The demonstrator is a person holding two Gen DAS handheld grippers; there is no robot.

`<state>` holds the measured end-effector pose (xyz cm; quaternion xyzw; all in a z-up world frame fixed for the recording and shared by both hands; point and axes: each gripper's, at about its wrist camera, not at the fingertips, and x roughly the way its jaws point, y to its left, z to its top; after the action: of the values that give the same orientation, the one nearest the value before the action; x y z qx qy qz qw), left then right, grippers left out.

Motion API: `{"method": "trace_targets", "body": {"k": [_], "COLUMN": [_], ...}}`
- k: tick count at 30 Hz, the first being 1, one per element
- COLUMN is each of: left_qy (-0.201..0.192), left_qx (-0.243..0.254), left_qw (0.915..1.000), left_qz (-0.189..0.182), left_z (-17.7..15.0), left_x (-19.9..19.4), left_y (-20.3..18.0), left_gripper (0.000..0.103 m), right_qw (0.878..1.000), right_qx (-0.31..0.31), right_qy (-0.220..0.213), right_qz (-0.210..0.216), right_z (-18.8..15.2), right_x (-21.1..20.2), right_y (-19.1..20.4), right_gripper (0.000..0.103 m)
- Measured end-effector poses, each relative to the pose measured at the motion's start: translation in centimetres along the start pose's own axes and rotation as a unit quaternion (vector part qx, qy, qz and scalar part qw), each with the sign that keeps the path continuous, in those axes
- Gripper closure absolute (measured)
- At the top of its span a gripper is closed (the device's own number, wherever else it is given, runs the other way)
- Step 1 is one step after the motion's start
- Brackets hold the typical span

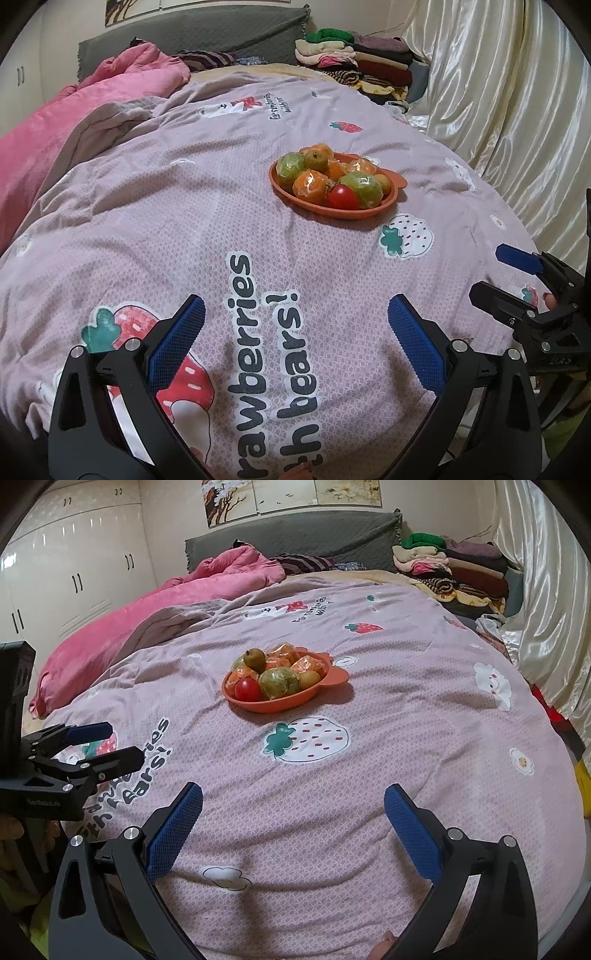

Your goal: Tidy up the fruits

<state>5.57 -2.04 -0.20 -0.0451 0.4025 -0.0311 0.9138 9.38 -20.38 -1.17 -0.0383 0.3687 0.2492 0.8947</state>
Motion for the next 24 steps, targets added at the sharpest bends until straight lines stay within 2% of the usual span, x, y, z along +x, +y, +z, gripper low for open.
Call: {"method": "trace_targets", "body": {"k": [24], "left_qy": [0.001], "left_qx": [-0.005], "left_qw": [1.0], "left_qz": [0.004], "left_z": [-0.12], "left_x": [-0.12], "left_y": [0.15], "left_gripper": [0.01], "right_qw": [1.0], "right_qx": [-0.004], "right_qy": [-0.003], "right_qz": [-0.003], "right_z": [0.21], "right_x": [-0.38], "right_y": [0.06], "right_gripper": [0.005]}}
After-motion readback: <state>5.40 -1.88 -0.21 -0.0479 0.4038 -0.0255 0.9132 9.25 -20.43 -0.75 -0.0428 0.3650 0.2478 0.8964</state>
